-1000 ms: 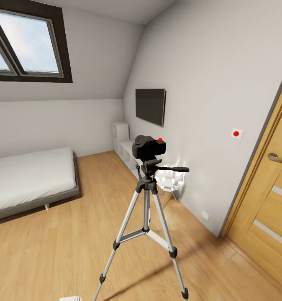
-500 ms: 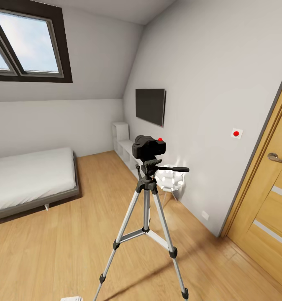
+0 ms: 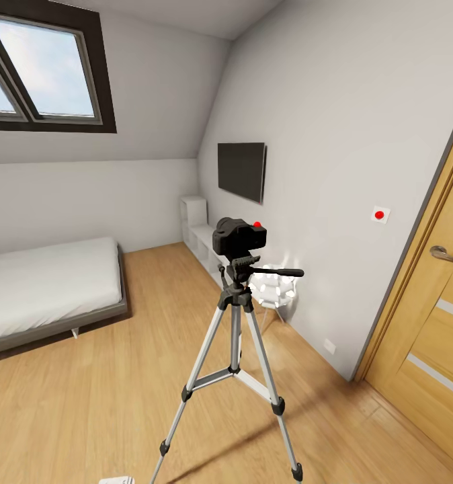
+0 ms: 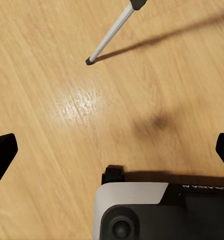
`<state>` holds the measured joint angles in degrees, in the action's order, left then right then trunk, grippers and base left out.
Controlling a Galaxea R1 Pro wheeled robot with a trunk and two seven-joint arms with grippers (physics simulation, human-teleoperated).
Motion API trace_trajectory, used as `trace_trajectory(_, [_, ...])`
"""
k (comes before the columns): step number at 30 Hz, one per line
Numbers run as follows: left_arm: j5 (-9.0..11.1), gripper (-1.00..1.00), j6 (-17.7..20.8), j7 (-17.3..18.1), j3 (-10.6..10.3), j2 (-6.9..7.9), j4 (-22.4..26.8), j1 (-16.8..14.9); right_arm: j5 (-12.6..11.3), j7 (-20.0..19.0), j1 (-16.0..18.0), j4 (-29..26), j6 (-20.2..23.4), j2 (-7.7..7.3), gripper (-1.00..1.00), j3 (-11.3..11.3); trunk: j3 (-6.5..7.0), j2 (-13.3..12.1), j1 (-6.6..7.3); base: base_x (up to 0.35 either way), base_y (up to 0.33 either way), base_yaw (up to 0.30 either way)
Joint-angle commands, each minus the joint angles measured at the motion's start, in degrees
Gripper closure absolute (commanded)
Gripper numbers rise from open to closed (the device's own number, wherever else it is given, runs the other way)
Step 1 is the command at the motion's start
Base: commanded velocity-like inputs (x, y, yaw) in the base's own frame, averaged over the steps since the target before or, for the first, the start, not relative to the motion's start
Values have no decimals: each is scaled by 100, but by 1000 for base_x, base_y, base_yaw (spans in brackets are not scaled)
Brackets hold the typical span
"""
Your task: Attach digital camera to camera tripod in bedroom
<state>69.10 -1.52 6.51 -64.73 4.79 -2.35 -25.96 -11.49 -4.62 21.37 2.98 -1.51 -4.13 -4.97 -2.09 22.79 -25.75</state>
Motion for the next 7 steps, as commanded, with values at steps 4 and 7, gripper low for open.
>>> trace_trajectory(4, [51,-100,-15,43,-48,-4,-19,-6,-63,-30,8,18,-16,0,-100,-48,-13,13,-4,0,0,0])
trace_trajectory(7, [51,-100,-15,43,-48,-5,-19,-6,-60,-28,6,18,-16,0,-100,-48,-13,13,-4,0,0,0])
